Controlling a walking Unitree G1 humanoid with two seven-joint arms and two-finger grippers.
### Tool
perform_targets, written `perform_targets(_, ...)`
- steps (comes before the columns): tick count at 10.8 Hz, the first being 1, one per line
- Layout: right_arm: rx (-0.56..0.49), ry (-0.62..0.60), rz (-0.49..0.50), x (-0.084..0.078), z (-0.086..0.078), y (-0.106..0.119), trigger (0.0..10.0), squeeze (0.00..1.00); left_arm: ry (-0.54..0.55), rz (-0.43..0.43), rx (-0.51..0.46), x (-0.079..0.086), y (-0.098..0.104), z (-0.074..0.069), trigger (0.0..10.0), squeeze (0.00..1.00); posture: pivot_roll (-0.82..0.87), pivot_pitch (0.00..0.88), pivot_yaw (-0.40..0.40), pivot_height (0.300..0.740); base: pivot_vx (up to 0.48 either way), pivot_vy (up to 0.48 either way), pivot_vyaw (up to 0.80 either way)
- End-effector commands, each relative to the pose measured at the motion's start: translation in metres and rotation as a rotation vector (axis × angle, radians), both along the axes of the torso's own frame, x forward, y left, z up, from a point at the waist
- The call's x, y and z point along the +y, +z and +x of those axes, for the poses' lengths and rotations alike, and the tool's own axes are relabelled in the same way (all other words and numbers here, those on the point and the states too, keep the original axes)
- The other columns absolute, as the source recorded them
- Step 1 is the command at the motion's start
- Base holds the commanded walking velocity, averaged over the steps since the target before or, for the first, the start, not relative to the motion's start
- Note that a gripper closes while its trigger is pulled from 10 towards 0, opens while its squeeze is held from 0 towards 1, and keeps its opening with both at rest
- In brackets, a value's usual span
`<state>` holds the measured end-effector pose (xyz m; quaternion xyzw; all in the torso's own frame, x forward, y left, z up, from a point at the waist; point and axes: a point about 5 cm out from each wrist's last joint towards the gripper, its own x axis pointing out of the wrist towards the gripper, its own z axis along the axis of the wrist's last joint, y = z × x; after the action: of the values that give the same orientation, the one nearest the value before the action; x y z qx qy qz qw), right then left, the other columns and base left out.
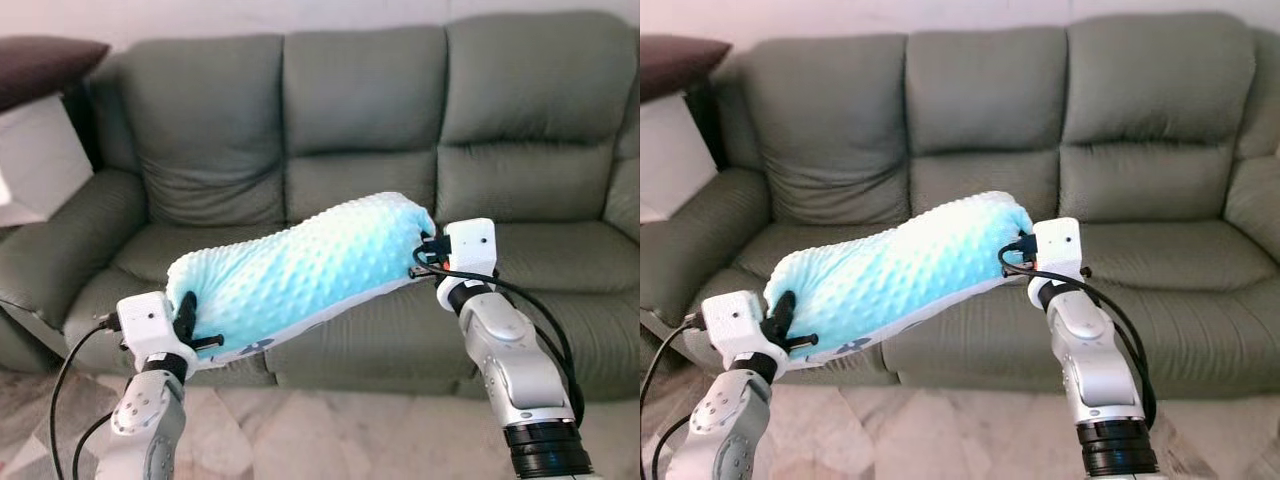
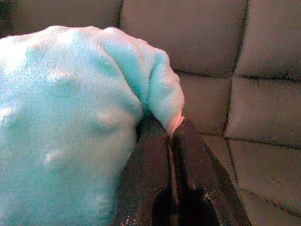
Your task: Move the pillow to the sofa
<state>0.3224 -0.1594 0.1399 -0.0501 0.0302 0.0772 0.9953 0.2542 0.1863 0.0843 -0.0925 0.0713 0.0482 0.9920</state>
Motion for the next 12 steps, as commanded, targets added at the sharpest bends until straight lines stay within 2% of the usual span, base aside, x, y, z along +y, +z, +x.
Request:
perform_targets(1,-0.025,-0.009,-0.003,-0.0006,0.0013,0.0061,10.0,0.00,0.006,0.021,-0.019,0.0022,0.0045,0.0009,10.0,0.00,-0.25,0.000,0.078,0.740,0.000,0.000,0.00)
perform_targets(8,-0.012,-0.020,-0.002,-0.0019,0.0011,0.0040,10.0,0.00,-0.022,0.019,-0.005,-0.0035,0.0015,-0.0002,10.0,0.00,-0.25,0.000,0.078,0.740,0.000,0.000,0.00)
perform_targets(12,-0.007,-0.021,-0.003,-0.0015,0.0010,0.0037,10.0,0.00,-0.025,0.020,-0.003,-0.0043,0.0010,-0.0006,10.0,0.00,-0.25,0.000,0.078,0.740,0.000,0.000,-0.50)
